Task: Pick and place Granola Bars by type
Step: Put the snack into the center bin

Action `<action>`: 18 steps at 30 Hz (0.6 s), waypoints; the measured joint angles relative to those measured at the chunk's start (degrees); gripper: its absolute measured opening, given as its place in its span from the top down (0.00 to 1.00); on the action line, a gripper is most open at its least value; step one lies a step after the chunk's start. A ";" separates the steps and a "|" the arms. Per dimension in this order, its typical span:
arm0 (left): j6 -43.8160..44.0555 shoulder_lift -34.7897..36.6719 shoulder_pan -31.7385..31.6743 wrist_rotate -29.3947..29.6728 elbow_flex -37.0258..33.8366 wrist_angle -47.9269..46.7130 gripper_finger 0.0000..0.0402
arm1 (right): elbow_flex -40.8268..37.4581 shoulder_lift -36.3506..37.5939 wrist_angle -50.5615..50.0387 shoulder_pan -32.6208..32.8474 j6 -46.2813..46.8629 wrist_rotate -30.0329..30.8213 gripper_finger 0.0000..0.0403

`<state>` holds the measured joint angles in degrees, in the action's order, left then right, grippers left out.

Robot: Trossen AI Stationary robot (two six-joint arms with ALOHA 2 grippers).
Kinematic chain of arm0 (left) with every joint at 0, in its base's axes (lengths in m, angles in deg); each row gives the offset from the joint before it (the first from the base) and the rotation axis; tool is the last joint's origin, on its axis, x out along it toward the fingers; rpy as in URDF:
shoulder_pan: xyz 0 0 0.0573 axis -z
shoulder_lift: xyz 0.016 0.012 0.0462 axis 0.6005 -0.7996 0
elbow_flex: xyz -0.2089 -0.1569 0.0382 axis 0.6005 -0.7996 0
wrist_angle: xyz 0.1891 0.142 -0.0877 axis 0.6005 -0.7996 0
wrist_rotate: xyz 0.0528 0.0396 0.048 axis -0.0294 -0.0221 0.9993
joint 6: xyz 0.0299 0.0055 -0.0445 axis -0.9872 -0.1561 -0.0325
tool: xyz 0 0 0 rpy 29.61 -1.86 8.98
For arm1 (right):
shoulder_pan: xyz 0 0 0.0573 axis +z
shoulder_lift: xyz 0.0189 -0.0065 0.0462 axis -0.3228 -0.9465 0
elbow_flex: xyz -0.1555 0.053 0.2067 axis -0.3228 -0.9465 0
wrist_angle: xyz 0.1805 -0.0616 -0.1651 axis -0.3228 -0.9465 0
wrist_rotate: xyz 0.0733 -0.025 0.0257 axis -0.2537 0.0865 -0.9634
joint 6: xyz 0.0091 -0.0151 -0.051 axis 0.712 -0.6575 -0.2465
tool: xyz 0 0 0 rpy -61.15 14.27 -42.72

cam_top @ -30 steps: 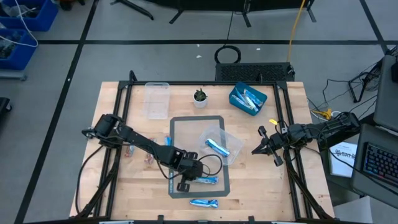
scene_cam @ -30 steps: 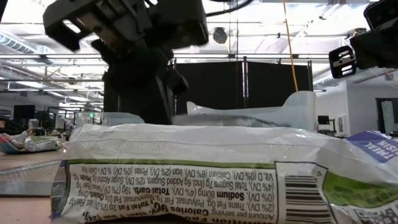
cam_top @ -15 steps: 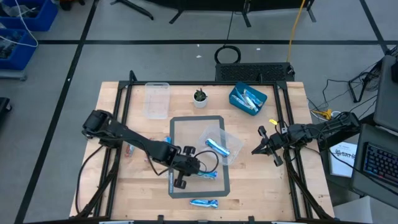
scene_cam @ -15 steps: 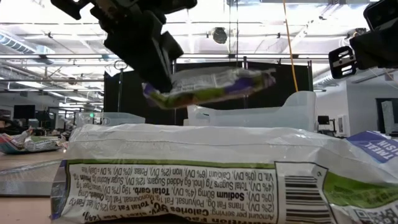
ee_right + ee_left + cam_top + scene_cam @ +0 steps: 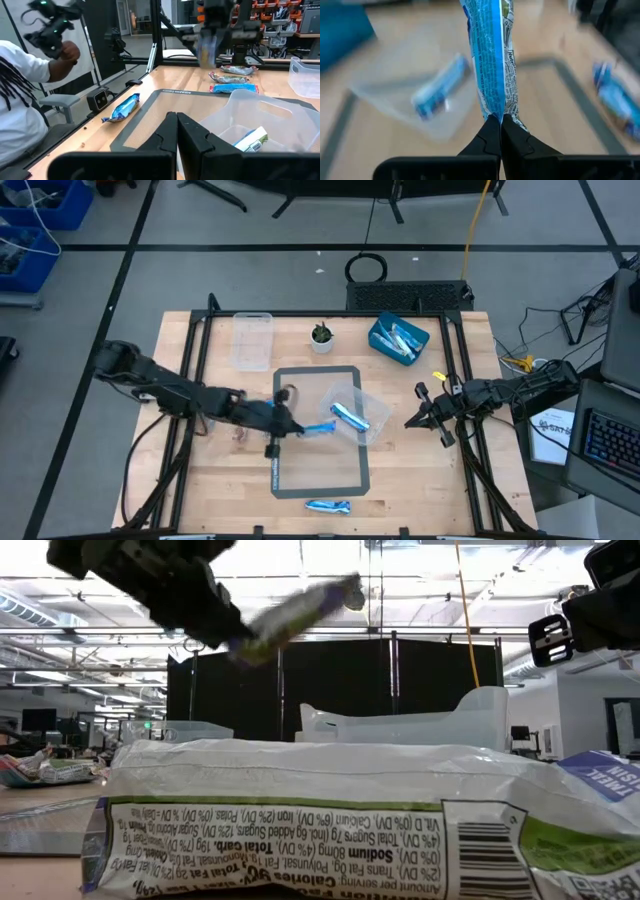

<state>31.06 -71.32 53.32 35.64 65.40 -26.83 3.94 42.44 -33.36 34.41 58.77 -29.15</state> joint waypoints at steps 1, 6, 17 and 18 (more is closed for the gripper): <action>-1.10 1.70 -0.36 0.01 -2.53 4.60 1.00 | 0.00 0.01 0.00 0.00 0.00 0.00 1.00; -6.93 6.54 -3.27 -2.16 -12.96 27.36 1.00 | 0.01 0.02 0.01 0.00 0.00 0.00 1.00; -3.44 5.72 -15.73 -11.24 -9.24 23.12 1.00 | 0.01 0.02 -0.02 0.00 0.00 0.00 1.00; -3.92 5.72 -16.59 -12.72 -8.28 22.12 1.00 | 0.01 0.02 -0.05 0.00 -0.02 0.00 1.00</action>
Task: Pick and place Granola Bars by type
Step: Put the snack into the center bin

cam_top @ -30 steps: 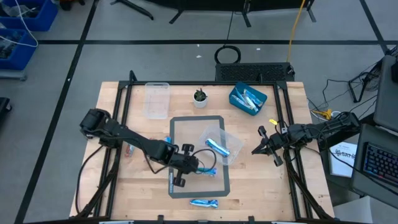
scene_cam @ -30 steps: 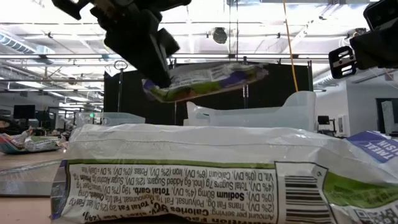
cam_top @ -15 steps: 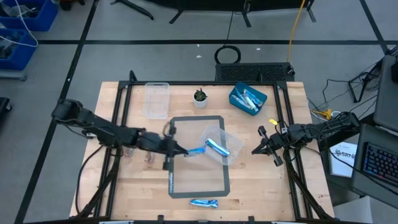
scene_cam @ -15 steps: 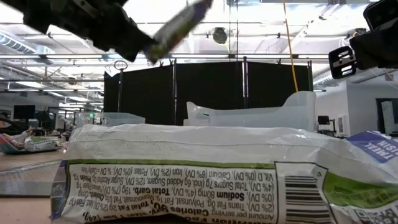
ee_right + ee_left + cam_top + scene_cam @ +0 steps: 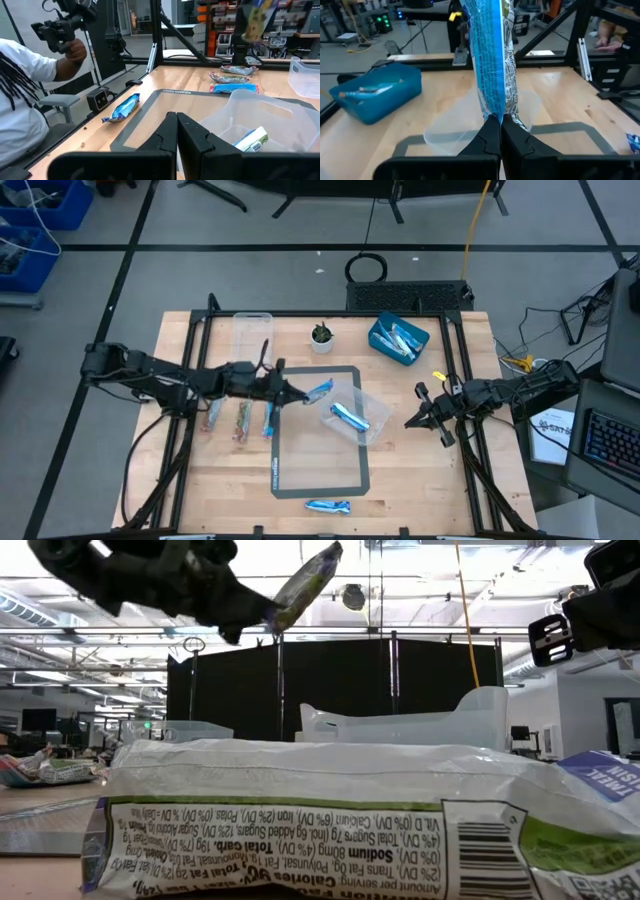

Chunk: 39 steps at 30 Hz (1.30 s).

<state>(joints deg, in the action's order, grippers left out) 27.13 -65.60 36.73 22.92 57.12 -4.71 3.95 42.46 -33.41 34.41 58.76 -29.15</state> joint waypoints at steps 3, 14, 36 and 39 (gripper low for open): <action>-0.40 0.04 -2.34 -1.71 2.42 -3.80 1.00 | 0.01 0.00 -0.01 0.00 0.00 0.02 1.00; -4.86 -5.29 -4.63 -2.55 16.03 -21.51 1.00 | 0.01 -0.02 0.05 0.02 0.02 0.02 1.00; -8.58 -35.24 -2.95 -8.93 39.99 -37.06 1.00 | -0.01 0.00 0.01 0.02 0.02 0.00 1.00; -8.57 -35.74 -2.54 -8.90 40.41 -38.33 1.00 | -0.01 -0.02 0.01 0.00 0.01 0.01 1.00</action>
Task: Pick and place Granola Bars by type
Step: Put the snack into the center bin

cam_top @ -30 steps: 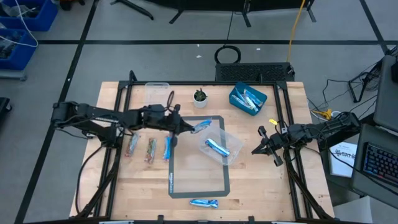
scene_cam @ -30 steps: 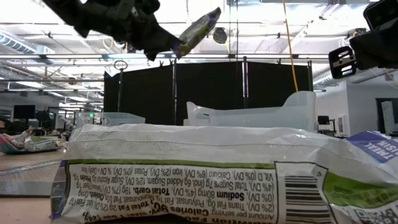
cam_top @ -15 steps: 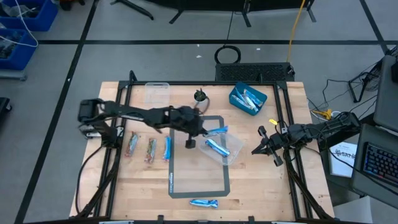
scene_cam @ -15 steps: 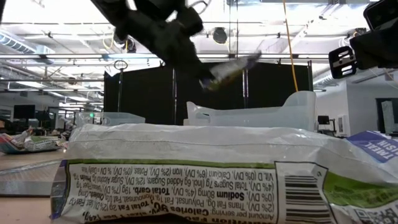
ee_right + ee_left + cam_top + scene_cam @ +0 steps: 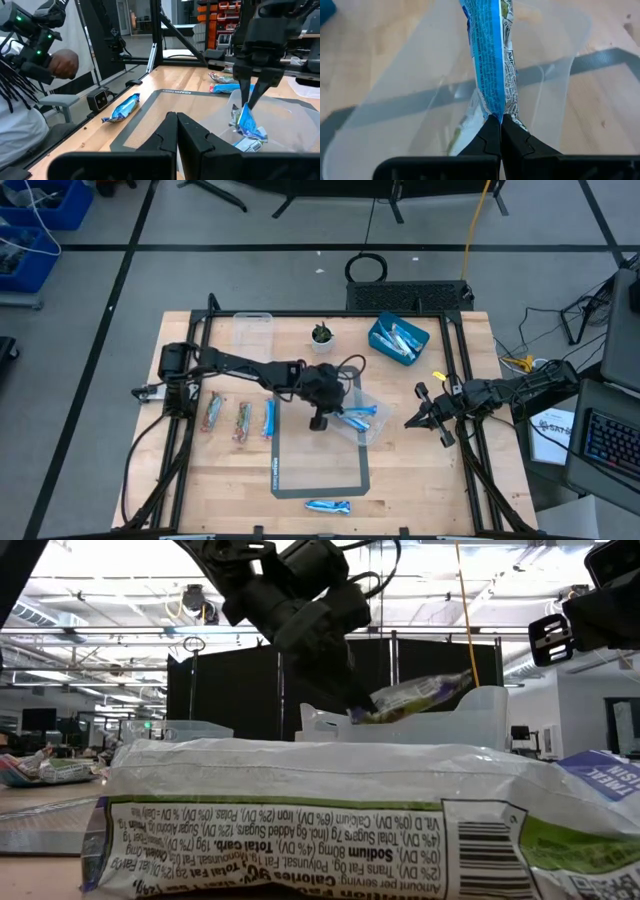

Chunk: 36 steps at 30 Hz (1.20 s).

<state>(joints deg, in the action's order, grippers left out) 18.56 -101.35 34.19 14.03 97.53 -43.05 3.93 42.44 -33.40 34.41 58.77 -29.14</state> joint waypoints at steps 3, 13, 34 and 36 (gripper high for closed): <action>0.99 0.03 0.17 0.23 0.00 -0.31 0.98 | 0.02 0.00 -0.02 0.00 0.01 0.00 1.00; 3.87 0.14 0.17 0.25 0.00 -0.05 0.88 | 0.00 0.00 0.02 0.00 0.01 0.01 1.00; 4.26 0.16 0.17 0.38 0.00 0.91 0.82 | 0.00 0.02 0.02 0.00 0.01 -0.01 1.00; 3.99 0.16 0.30 0.38 0.00 0.91 0.82 | 0.00 0.02 0.02 0.00 0.01 -0.01 1.00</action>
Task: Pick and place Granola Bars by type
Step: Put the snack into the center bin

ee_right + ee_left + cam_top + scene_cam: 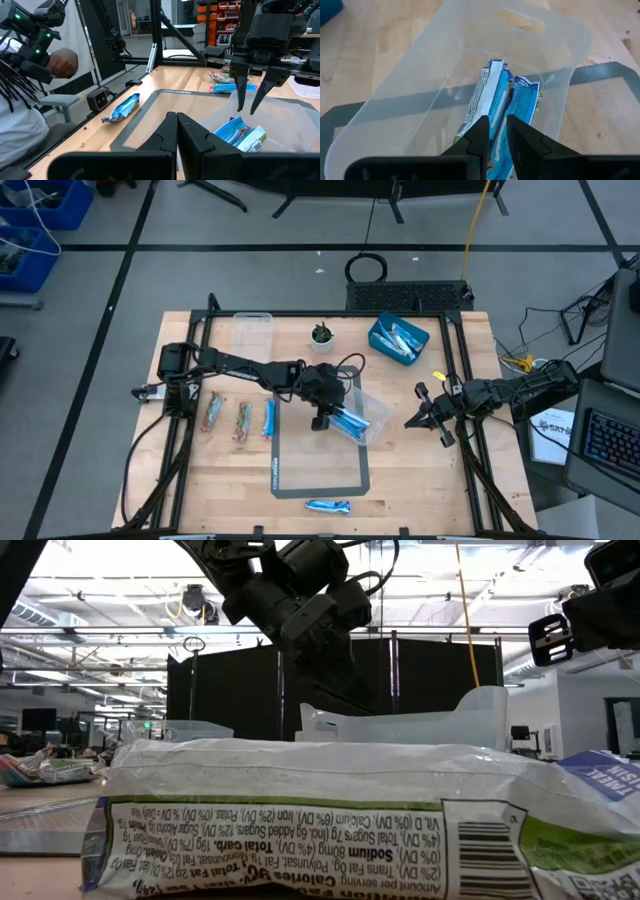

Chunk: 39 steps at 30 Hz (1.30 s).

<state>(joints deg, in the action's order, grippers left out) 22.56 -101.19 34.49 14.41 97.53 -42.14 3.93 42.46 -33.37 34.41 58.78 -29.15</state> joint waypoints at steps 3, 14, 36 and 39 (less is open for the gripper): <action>-0.09 0.00 0.24 -1.99 -0.02 0.03 0.82 | 0.01 -0.01 0.00 0.00 0.00 0.00 1.00; -3.11 3.16 3.28 -32.21 -0.07 -1.14 0.82 | 0.02 -0.04 0.00 0.02 -0.01 0.01 1.00; 2.10 3.20 26.93 -3.65 1.79 -7.82 0.99 | 0.02 -0.06 -0.04 0.00 -0.02 0.00 1.00; 3.50 2.58 28.96 -2.29 2.34 -7.35 0.99 | 0.02 -0.06 -0.04 0.00 -0.02 0.00 1.00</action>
<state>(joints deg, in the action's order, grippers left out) 26.06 -98.60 63.44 12.12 99.87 -49.49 3.96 42.40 -33.42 34.41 58.76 -29.15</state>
